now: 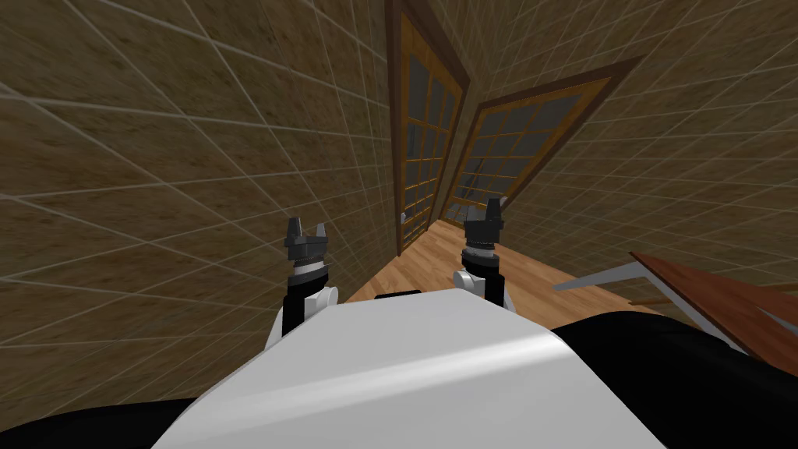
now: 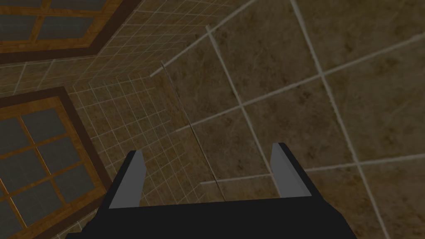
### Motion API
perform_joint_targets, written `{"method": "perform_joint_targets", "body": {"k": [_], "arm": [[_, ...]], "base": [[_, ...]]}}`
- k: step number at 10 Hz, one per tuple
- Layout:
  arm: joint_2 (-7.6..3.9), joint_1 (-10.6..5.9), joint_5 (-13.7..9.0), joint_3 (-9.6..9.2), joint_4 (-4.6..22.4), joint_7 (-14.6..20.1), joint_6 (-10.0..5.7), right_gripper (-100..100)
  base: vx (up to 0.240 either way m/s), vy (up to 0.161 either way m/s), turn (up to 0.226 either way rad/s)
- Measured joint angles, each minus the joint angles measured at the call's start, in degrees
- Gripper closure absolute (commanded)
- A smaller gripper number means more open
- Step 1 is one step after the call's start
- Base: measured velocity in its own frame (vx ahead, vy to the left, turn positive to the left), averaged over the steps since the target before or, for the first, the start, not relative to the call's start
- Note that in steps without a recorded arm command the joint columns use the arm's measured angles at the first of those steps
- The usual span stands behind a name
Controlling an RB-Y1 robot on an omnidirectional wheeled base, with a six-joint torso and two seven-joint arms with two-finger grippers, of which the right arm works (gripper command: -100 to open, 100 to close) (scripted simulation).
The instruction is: Pull the door open
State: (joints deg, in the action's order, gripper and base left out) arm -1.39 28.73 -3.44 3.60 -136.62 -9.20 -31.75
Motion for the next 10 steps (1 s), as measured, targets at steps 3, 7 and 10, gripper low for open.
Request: {"method": "perform_joint_targets", "body": {"k": [3, 7, 10], "arm": [[-0.36, -0.85, 0.83, 0.08, 3.18, -2.05, -0.64, -100], [-0.96, -2.71, 2.24, 0.34, 8.87, -5.87, -1.57, -100], [-1.34, -4.17, 3.84, 0.24, 14.4, -9.71, -3.26, -100]], "base": [[0.052, -0.037, 0.088], [0.068, -0.044, 0.079], [0.068, -0.058, 0.112]]}}
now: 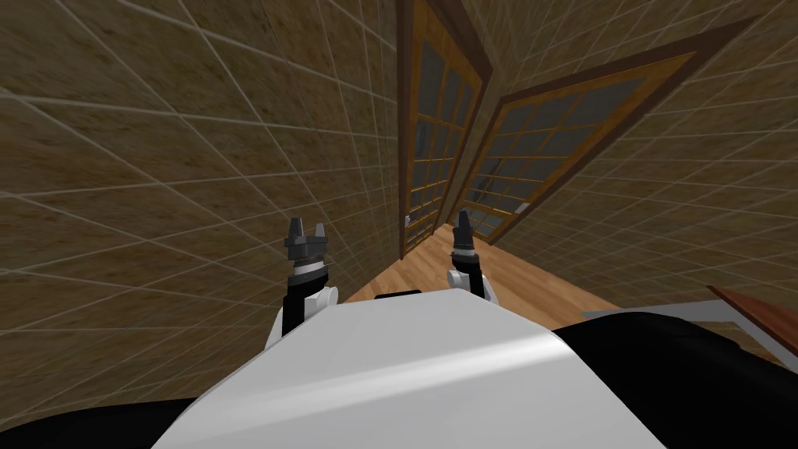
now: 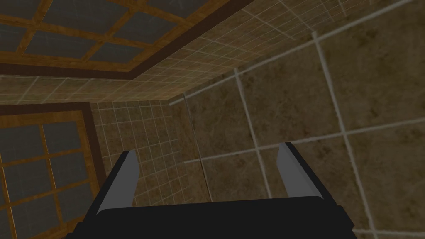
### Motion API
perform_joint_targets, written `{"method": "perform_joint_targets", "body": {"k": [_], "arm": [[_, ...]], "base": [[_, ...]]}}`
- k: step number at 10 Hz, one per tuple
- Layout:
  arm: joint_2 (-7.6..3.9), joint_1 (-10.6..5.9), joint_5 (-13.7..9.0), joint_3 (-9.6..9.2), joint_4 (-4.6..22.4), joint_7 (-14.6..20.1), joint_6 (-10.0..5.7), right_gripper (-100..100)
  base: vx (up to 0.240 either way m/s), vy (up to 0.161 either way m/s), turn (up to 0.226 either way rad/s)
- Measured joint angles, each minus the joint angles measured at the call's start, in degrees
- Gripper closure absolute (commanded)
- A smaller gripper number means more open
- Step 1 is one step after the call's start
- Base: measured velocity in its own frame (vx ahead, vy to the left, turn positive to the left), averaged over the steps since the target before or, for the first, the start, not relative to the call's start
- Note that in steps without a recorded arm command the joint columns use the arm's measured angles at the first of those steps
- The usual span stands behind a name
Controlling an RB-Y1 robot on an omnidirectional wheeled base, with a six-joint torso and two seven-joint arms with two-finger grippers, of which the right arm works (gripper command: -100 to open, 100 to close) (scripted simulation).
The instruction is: Pull the door open
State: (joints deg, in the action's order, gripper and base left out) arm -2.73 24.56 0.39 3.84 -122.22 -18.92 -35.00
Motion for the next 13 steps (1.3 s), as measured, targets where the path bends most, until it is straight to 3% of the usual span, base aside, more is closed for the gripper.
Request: {"method": "perform_joint_targets", "body": {"k": [7, 10, 13], "arm": [[-1.1, -3.84, 2.69, 0.73, 11.49, -7.28, -2.12, -100], [-1.19, -4.54, 3.83, 0.6, 15.73, -10.26, -3.0, -100], [-1.66, -6.7, 5.06, 1.01, 20.93, -13.45, -3.76, -100]], "base": [[0.052, -0.05, 0.095], [0.038, -0.051, 0.095], [0.037, -0.047, 0.085]]}}
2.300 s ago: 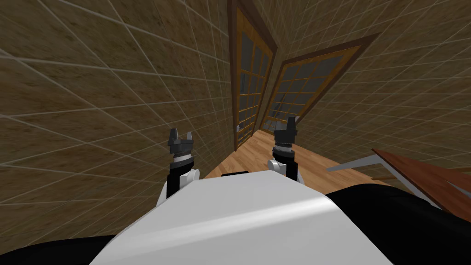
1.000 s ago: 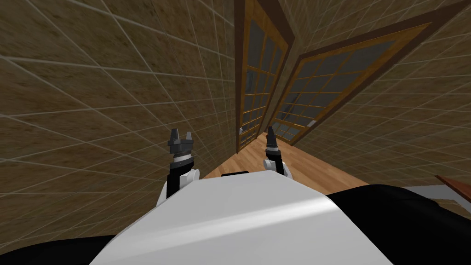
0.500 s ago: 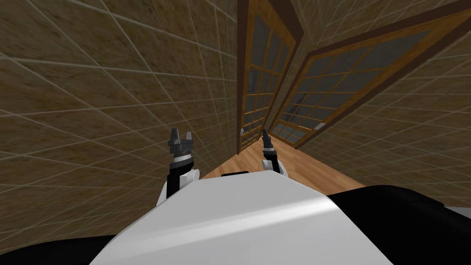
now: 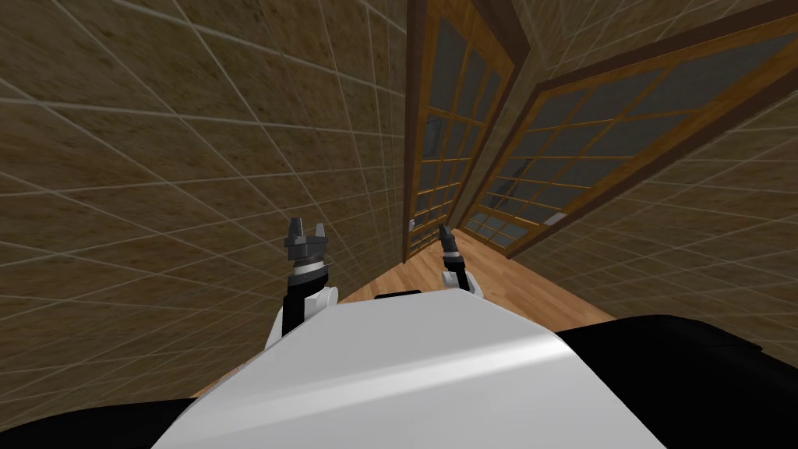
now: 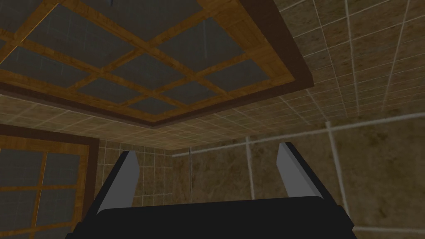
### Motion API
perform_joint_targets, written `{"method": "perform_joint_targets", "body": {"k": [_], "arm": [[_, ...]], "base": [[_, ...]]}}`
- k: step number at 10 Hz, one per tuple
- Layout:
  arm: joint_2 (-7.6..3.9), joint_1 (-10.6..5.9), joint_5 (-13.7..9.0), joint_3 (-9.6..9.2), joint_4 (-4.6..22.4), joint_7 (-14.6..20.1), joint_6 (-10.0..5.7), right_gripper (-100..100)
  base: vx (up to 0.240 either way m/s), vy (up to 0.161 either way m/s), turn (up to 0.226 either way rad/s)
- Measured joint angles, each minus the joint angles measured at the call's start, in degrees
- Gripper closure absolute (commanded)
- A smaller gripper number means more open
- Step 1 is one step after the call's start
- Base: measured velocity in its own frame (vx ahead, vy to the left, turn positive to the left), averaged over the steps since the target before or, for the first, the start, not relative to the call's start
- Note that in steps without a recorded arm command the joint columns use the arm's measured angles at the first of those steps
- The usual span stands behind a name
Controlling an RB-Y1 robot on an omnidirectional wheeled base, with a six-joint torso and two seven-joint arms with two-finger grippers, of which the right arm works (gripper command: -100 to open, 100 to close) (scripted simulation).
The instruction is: Pull the door open
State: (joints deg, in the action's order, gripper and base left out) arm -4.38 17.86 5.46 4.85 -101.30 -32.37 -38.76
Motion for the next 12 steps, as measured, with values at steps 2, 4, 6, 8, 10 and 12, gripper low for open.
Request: {"method": "perform_joint_targets", "body": {"k": [2, 4, 6, 8, 10, 12], "arm": [[0.0, -0.65, 0.9, -0.09, 2.96, -2.29, -0.76, -100], [-0.36, -1.11, 1.16, 0.13, 5.07, -3.24, -0.98, -100], [-0.57, -2.26, 1.87, 0.31, 8.14, -5.07, -1.6, -100], [-0.66, -3.02, 2.73, 0.34, 11.19, -7.29, -2.41, -100], [-0.85, -4.12, 3.55, 0.44, 14.38, -9.47, -2.95, -100], [-1.02, -5.01, 4.36, 0.55, 17.55, -11.57, -3.61, -100]], "base": [[0.048, -0.055, 0.097], [0.018, -0.034, 0.065], [0.029, -0.054, 0.089], [0.034, -0.058, 0.091], [0.039, -0.054, 0.112], [0.038, -0.057, 0.072]]}}
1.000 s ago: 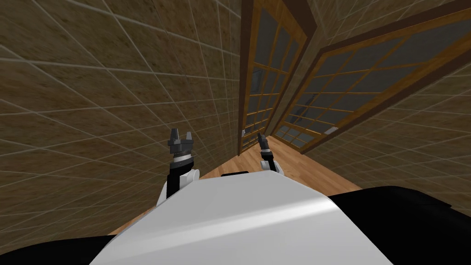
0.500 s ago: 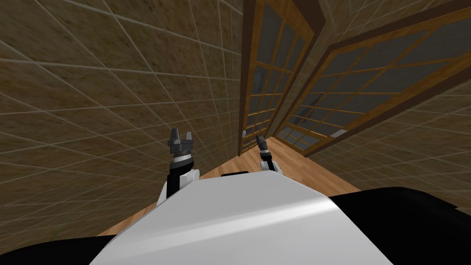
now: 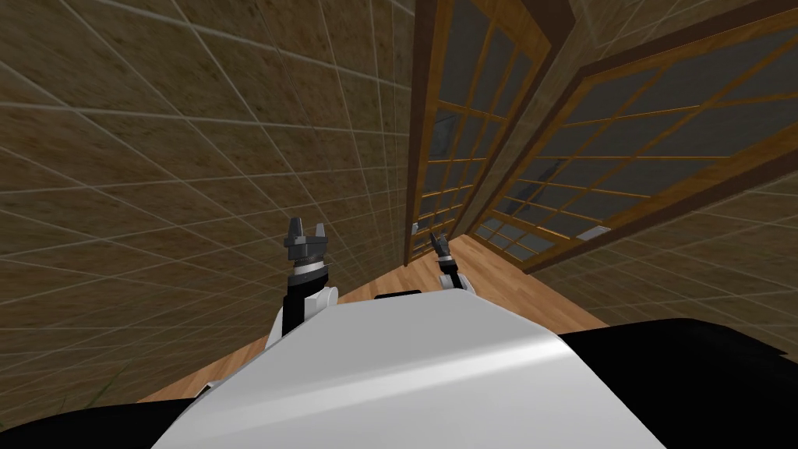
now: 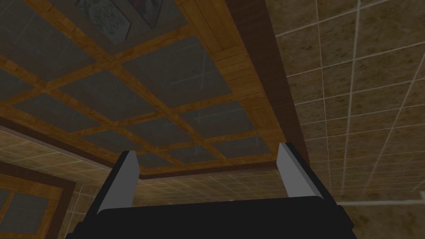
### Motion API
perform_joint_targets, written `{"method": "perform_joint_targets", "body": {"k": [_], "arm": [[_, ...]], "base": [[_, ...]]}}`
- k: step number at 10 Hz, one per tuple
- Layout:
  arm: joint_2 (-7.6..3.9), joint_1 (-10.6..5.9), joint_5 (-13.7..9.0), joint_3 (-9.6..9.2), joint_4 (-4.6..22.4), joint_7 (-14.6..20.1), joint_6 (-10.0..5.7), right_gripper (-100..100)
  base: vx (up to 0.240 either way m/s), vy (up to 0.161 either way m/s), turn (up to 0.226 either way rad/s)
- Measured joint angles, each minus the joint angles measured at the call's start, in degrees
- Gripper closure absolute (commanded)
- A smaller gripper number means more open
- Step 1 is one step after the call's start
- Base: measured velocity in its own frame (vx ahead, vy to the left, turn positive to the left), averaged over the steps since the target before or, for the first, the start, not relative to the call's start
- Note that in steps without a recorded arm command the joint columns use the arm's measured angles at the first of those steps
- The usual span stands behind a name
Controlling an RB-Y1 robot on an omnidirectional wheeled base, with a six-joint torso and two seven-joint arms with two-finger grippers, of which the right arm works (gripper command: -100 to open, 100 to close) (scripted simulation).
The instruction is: Pull the door open
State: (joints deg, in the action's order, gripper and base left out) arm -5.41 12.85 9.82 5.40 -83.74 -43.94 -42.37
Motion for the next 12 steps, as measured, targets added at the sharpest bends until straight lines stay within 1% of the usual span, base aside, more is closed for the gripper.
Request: {"method": "perform_joint_targets", "body": {"k": [1, 2, 3, 4, 5, 7, 8, 9, 10, 11, 12], "arm": [[-0.17, -0.58, 0.5, 0.09, 1.45, -1.19, -0.31, -100], [-0.15, -0.68, 0.8, 0.09, 2.99, -2.1, -0.78, -100], [-0.3, -1.53, 1.28, 0.25, 5.05, -3.37, -1.47, -100], [-0.27, -1.58, 1.61, 0.19, 6.31, -4.25, -1.68, -100], [-0.56, -2.26, 2.07, 0.31, 7.78, -5.32, -1.84, -100], [-0.75, -3.78, 2.79, 0.55, 11.99, -7.42, -2.71, -100], [-0.84, -3.99, 3.03, 0.6, 13.53, -8.2, -3.07, -100], [-0.93, -4.18, 3.56, 0.57, 14.81, -9.25, -3.2, -100], [-0.92, -4.88, 3.81, 0.66, 16.54, -10.14, -3.46, -100], [-1.17, -4.8, 4.28, 0.63, 17.4, -11.02, -3.55, -100], [-1.04, -5.11, 4.6, 0.59, 18.2, -11.8, -3.45, -100]], "base": [[0.028, -0.055, 0.073], [0.028, -0.052, 0.111], [0.031, -0.047, 0.073], [0.041, -0.062, 0.108], [0.034, -0.056, 0.074], [0.025, -0.053, 0.084], [0.038, -0.051, 0.122], [0.034, -0.048, 0.057], [0.04, -0.061, 0.086], [0.026, -0.054, 0.061], [0.028, -0.054, 0.104]]}}
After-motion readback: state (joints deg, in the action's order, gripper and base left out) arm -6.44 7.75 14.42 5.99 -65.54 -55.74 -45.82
